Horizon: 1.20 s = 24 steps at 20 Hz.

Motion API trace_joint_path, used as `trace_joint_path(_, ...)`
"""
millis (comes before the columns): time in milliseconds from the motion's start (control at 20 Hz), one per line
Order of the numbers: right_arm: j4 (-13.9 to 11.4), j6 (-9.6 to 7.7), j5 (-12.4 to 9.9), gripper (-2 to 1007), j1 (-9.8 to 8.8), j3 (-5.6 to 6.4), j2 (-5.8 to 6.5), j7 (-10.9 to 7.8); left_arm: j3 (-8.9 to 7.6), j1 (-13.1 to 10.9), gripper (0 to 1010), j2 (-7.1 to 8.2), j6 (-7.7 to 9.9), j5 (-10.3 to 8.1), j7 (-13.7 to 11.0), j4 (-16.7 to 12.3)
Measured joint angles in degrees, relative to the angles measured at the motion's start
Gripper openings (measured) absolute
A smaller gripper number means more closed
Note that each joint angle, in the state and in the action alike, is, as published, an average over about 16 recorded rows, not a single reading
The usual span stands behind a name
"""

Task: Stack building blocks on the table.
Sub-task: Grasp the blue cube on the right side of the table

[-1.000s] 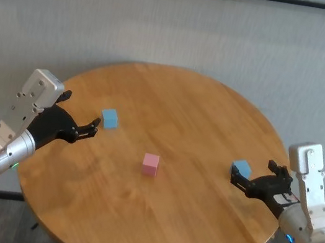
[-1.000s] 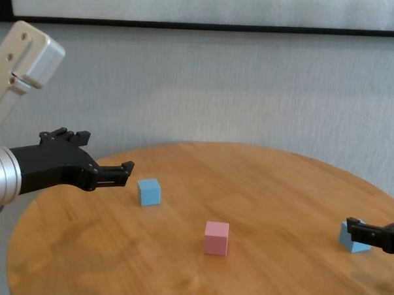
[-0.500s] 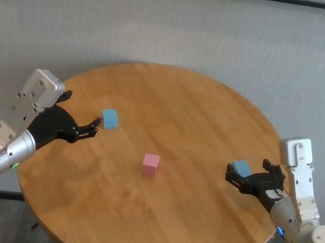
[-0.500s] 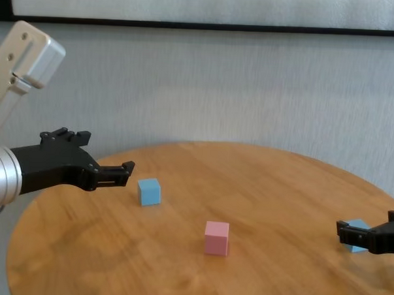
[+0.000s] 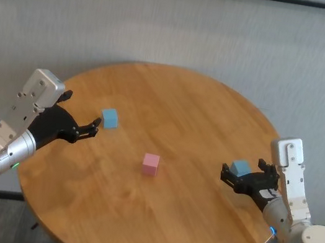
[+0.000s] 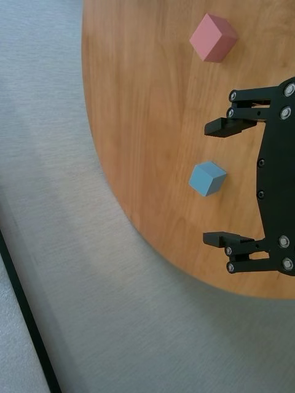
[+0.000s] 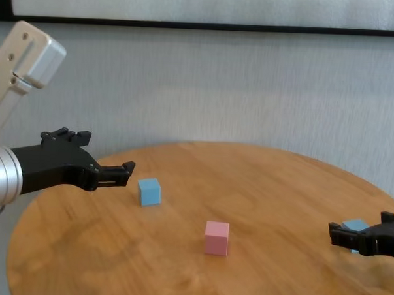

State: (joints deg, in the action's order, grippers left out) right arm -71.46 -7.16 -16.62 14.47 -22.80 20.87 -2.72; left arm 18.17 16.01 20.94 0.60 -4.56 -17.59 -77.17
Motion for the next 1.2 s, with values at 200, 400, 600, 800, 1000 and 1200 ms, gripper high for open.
trace_joint_path(200, 0.21, -0.14, 0.81, 1005, -0.11, 0.19, -0.49, 0.35, 0.00, 0.01, 1000, -0.01, 0.00, 0.00, 0.00, 0.01)
trace_joint_path(400, 0.33, -0.25, 1.61, 1005, -0.27, 0.38, -0.84, 0.51, 0.01, 0.01, 1000, -0.02, 0.00, 0.00, 0.00, 0.01)
trace_joint_path(600, 0.63, -0.39, 2.27, 1005, -0.35, 0.60, -1.19, 0.55, 0.01, 0.02, 1000, -0.02, 0.00, 0.00, 0.00, 0.02)
trace_joint_path(800, 1.14, -0.50, 2.77, 1005, -0.31, 0.92, -1.67, 0.53, 0.01, 0.02, 1000, -0.02, 0.00, 0.00, 0.00, 0.02)
trace_joint_path(1000, 1.76, -0.56, 3.11, 1005, -0.21, 1.29, -2.28, 0.48, 0.01, 0.02, 1000, -0.02, 0.00, 0.00, 0.00, 0.02)
trace_joint_path(1200, 2.36, -0.59, 3.35, 1005, -0.08, 1.68, -2.86, 0.41, 0.01, 0.02, 1000, -0.02, 0.00, 0.00, 0.00, 0.02)
